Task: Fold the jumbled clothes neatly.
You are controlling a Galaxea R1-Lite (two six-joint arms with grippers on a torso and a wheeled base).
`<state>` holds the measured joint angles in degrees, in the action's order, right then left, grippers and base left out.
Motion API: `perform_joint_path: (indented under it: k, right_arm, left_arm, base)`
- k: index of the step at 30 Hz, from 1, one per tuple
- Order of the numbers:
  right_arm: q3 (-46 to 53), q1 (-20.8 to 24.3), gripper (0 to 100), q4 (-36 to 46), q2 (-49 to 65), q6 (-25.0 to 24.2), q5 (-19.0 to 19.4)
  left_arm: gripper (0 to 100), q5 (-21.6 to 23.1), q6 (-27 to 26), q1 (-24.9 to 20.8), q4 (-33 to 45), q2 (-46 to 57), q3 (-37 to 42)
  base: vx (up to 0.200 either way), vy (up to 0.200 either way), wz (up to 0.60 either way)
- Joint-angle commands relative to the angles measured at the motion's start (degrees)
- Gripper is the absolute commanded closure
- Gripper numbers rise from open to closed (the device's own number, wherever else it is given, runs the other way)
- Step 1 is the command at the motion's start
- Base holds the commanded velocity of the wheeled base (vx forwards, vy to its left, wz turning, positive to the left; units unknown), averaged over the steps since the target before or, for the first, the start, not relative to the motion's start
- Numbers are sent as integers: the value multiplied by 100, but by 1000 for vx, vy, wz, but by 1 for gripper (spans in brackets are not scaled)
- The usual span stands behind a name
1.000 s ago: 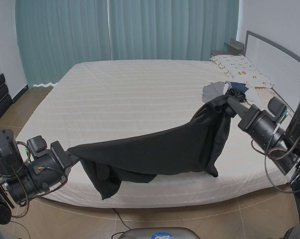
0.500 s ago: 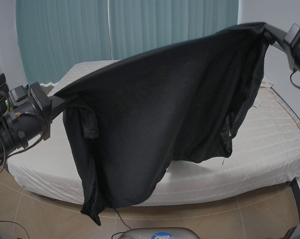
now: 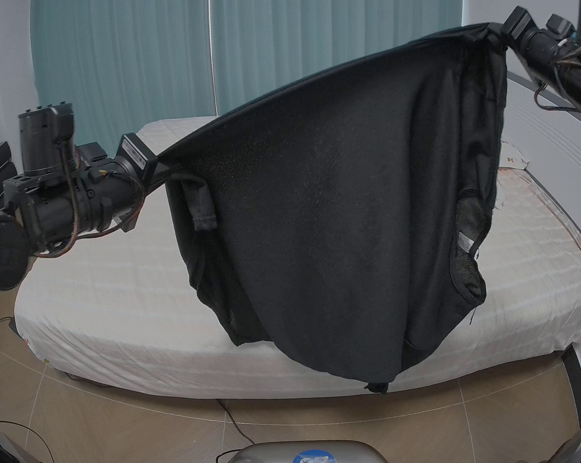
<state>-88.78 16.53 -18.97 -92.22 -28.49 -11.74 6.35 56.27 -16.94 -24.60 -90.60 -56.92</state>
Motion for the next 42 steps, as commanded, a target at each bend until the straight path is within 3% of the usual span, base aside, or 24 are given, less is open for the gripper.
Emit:
perform_joint_path:
  k: [1, 6, 18, 27, 34, 42]
  right_arm:
    - [-271, -212, 100, -2, -1175, -8, -39]
    - [-324, -282, 100, -810, -1747, 28, -39]
    - [-517, -414, 100, -1021, -2590, 19, -171]
    - [-526, -405, 100, -1707, -3434, 72, -320]
    - [-535, -423, 100, -2102, -4383, 28, -531]
    - [-702, -449, 100, -2471, -5227, 28, -681]
  left_arm:
    - [100, -20, 130, 121, 43, -1100, -557]
    - [100, -29, 121, 121, 43, -1460, -830]
    - [100, -46, 86, 139, 43, -2585, -1849]
    - [100, -55, 68, 174, 43, -3526, -2412]
    - [100, -415, -239, 148, 43, -4510, -3001]
    - [100, -767, -231, 104, 43, -5222, -3537]
  base:
    - [200, 0, 0]
    - [200, 0, 0]
    - [200, 0, 0]
    - [200, 0, 0]
    - [0, 0, 0]
    - [0, 0, 0]
